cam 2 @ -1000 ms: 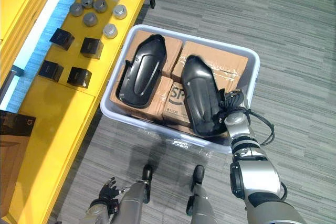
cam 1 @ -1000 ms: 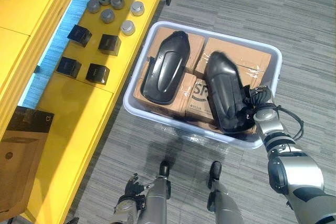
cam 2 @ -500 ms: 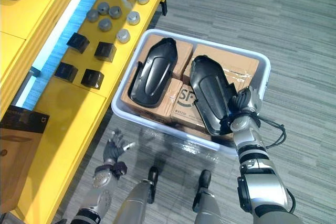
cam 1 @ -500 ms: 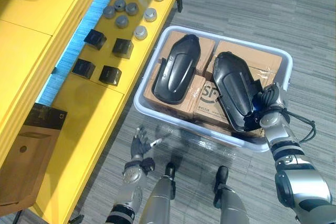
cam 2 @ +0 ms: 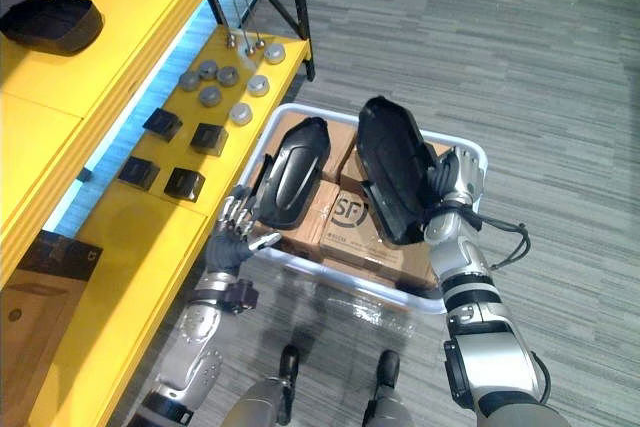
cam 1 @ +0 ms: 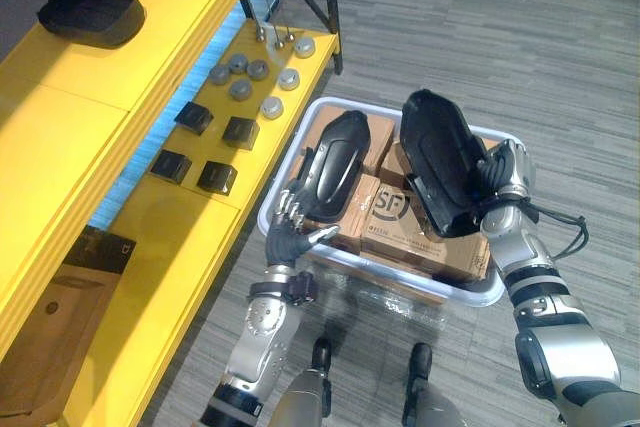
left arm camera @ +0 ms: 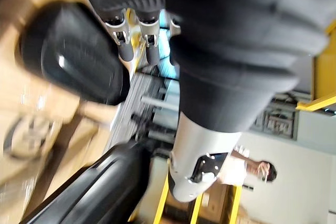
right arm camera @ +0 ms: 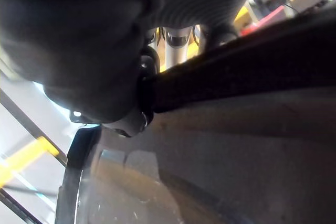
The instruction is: Walk over and take plastic housings, then place them on the shelf
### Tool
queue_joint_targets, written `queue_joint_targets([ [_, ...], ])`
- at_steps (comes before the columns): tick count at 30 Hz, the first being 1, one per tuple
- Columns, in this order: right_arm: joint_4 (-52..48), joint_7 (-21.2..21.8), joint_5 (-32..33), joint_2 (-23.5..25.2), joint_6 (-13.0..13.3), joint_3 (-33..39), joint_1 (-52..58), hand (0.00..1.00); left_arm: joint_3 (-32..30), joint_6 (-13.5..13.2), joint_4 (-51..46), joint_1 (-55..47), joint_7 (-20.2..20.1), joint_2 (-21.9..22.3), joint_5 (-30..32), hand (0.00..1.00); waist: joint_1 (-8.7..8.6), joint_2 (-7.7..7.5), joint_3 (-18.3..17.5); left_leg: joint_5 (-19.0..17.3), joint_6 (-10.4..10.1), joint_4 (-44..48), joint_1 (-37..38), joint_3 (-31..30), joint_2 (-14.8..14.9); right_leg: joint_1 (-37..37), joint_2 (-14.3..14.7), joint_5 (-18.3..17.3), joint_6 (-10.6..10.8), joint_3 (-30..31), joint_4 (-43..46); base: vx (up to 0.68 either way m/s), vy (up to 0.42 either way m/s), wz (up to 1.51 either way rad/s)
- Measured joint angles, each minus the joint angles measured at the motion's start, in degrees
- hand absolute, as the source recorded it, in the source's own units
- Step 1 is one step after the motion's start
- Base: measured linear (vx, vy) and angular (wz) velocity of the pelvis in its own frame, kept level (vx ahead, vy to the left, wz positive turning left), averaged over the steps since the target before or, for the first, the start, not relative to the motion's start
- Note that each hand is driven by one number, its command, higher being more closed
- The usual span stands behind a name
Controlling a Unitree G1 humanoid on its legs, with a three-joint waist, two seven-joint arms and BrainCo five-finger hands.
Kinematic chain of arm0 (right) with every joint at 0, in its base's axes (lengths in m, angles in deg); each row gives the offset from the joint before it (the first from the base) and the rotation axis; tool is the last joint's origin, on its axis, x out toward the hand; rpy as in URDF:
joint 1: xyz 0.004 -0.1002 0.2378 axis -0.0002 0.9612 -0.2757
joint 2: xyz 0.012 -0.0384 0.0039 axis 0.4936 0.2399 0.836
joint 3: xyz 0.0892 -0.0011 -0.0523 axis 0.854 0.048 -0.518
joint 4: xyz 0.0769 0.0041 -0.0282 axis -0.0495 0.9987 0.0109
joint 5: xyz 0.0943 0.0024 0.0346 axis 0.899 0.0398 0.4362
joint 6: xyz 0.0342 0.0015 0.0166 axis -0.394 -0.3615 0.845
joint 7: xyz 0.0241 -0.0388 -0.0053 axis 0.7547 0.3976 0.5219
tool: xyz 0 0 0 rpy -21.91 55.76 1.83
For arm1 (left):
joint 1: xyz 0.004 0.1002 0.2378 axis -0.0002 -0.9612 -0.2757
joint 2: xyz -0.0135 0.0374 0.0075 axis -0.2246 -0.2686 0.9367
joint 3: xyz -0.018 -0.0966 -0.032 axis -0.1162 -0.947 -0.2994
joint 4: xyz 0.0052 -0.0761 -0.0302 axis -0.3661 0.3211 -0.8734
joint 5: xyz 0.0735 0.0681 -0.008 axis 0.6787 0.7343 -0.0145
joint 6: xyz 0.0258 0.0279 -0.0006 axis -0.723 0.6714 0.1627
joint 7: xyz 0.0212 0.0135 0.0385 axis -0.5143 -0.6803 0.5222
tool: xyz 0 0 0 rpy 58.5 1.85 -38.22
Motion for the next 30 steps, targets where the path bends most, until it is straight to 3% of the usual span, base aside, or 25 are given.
queue_joint_targets([
  [2,-0.5,-0.3,0.0,2.1,-0.1,-1.0,-1.9,1.0,0.8,0.5,4.7,2.9,0.1,-0.1,-2.3,0.0,-0.47,-1.76,-1.5,1.1,-0.3,-2.5,1.8,1.1,0.4,1.1,0.6,1.2,-0.4,0.7,-2.4,0.05,-0.03,-0.21],
  [5,-3.2,-0.5,0.1,5.0,-0.5,-2.9,-2.1,1.0,0.8,1.2,10.3,5.8,0.4,0.1,-4.8,0.0,-1.51,-3.11,-3.8,1.8,-0.6,-4.8,3.9,2.3,0.9,2.2,1.2,1.7,-0.6,1.9,-4.0,0.05,-0.028,-0.21],
  [9,-10.2,-0.6,0.1,7.6,-0.8,-3.3,-0.3,1.0,0.7,2.1,11.9,7.8,1.4,0.9,-6.6,0.0,-2.78,-3.44,-5.8,1.9,-0.7,-7.1,7.0,3.6,1.5,4.0,1.7,1.8,-0.7,2.7,-4.9,0.03,-0.006,-0.16],
  [15,-24.7,-2.2,-0.1,12.0,-0.8,-4.9,10.5,1.0,0.7,2.1,11.9,7.9,2.7,2.9,-6.5,0.0,-3.01,-4.73,-11.2,2.0,-0.9,-10.0,11.4,5.8,2.2,6.2,2.7,1.8,-0.7,4.9,-6.1,0.05,0.008,-0.19],
  [21,-33.7,-2.7,-0.3,16.3,-0.7,-8.6,19.3,1.0,0.7,2.4,13.5,8.5,5.3,3.7,-2.9,0.0,-4.25,-5.74,-13.6,1.9,-1.1,-12.0,14.2,6.8,2.4,8.0,2.9,1.8,-0.7,5.4,-6.8,0.02,0.022,-0.05],
  [27,-40.4,-2.3,-0.3,18.2,1.9,-13.5,25.6,1.0,0.3,2.4,13.5,8.5,6.6,4.7,-4.4,0.0,-4.36,-6.66,-15.5,1.8,-1.3,-13.1,15.6,7.3,2.5,9.3,3.1,2.2,-0.8,5.7,-8.1,0.01,0.011,-0.03],
  [30,-41.0,-2.2,-0.2,18.5,2.7,-15.3,25.8,1.0,0.1,1.7,13.5,8.5,6.2,4.4,-9.1,0.0,-4.29,-6.75,-15.7,1.7,-1.3,-13.5,16.8,8.3,2.5,9.7,3.2,2.3,-0.8,6.7,-8.1,0.02,0.024,-0.15],
])
